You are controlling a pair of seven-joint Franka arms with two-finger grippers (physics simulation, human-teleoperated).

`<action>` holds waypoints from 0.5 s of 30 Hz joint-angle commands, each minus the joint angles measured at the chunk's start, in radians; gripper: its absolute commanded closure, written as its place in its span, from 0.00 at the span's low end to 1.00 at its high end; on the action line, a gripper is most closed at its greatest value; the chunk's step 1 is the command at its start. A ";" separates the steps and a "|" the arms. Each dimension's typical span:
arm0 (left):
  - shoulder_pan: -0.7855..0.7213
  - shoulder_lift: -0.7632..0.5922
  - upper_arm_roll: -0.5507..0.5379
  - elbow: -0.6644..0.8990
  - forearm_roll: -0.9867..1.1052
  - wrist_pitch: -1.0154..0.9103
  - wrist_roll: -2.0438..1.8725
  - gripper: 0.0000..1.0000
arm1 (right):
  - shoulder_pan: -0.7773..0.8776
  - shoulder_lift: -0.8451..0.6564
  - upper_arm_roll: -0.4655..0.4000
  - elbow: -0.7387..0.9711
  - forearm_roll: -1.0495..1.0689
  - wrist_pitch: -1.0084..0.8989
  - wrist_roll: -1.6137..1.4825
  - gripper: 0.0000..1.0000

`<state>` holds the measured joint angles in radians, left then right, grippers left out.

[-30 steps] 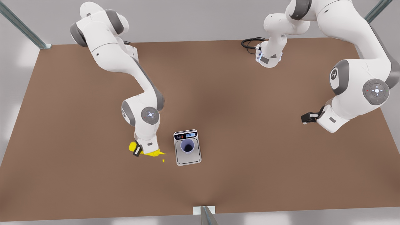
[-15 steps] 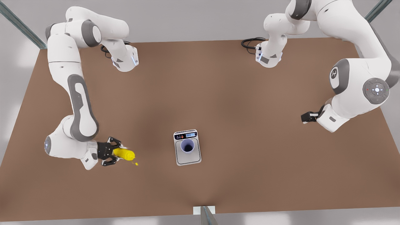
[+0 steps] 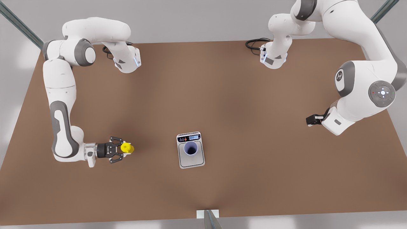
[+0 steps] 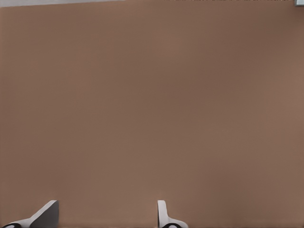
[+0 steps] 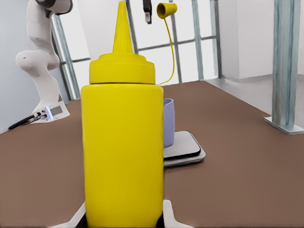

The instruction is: Move cup to the weight, pick up sauce bottle, pour sauce

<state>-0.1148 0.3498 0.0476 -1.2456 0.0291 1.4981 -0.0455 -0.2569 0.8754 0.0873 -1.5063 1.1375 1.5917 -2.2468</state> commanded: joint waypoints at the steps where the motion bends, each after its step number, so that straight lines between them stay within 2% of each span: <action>1: -0.002 0.000 0.000 0.000 0.000 0.001 0.001 0.00 | 0.001 0.008 0.000 0.000 0.010 -0.012 -0.007 0.38; 5: 0.000 0.001 0.000 0.000 0.000 0.001 0.001 0.00 | -0.001 0.065 0.000 0.000 0.083 -0.045 -0.082 0.38; 15: -0.002 0.006 0.000 0.000 0.000 -0.001 -0.001 0.00 | 0.007 0.109 -0.001 0.009 0.111 -0.027 -0.162 0.38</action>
<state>-0.1166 0.3559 0.0475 -1.2456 0.0291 1.4972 -0.0460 -0.2486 0.9860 0.0858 -1.4971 1.2508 1.5654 -2.4166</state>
